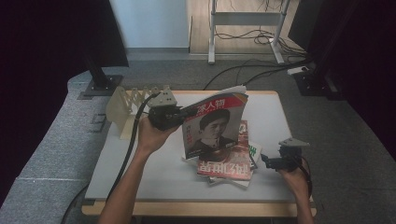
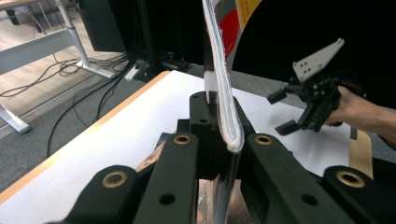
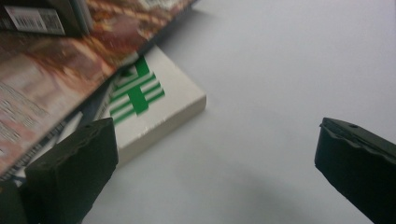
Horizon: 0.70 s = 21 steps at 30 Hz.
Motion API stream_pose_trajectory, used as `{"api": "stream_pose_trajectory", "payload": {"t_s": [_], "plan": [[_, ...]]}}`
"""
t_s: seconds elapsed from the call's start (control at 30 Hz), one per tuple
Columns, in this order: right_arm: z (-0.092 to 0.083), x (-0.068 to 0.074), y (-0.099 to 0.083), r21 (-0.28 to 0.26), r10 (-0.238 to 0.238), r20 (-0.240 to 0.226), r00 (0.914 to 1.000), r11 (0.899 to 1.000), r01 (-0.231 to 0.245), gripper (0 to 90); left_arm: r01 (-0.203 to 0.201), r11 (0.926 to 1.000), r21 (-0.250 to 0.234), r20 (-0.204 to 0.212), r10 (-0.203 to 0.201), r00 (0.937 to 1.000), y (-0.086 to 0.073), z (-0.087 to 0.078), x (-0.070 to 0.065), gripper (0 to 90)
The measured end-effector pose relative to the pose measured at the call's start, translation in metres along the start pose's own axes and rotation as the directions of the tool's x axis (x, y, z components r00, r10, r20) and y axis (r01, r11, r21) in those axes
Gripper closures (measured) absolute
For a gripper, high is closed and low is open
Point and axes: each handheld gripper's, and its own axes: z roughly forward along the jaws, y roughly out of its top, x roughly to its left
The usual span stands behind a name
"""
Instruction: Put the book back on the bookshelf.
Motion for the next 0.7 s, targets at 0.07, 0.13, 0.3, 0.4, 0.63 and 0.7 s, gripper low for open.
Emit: {"api": "stream_pose_trajectory", "payload": {"t_s": [0.07, 0.13, 0.3, 0.4, 0.63, 0.7], "plan": [[0.004, -0.001, -0.006, 0.022, 0.010, 0.005, 0.9999, 1.000, -0.010, 0.0, 0.006, 1.0000, -0.002, -0.005, -0.006, 1.0000, 0.000, 0.001, 0.001, 86.3], [0.009, -0.002, -0.012, 0.043, 0.020, 0.007, 0.9998, 0.999, -0.021, 0.0, 0.011, 0.9999, -0.003, -0.009, -0.011, 0.9999, 0.001, 0.002, 0.003, 86.5], [0.017, -0.003, -0.022, 0.081, 0.034, 0.015, 0.9993, 0.996, -0.035, 0.0, 0.030, 0.9995, 0.000, -0.017, -0.030, 0.9994, 0.001, 0.001, 0.007, 86.7], [0.017, -0.002, -0.022, 0.082, 0.026, 0.023, 0.9994, 0.996, -0.027, 0.0, 0.037, 0.9993, 0.003, -0.024, -0.037, 0.9990, 0.002, -0.001, 0.009, 86.7], [0.018, -0.001, -0.023, 0.080, 0.017, 0.030, 0.9994, 0.997, -0.020, 0.0, 0.043, 0.9990, 0.011, -0.048, -0.042, 0.9980, 0.003, -0.008, 0.011, 86.8], [0.018, -0.001, -0.023, 0.081, 0.015, 0.032, 0.9994, 0.997, -0.017, 0.0, 0.043, 0.9990, 0.013, -0.052, -0.042, 0.9977, 0.004, -0.010, 0.011, 86.8]]}}
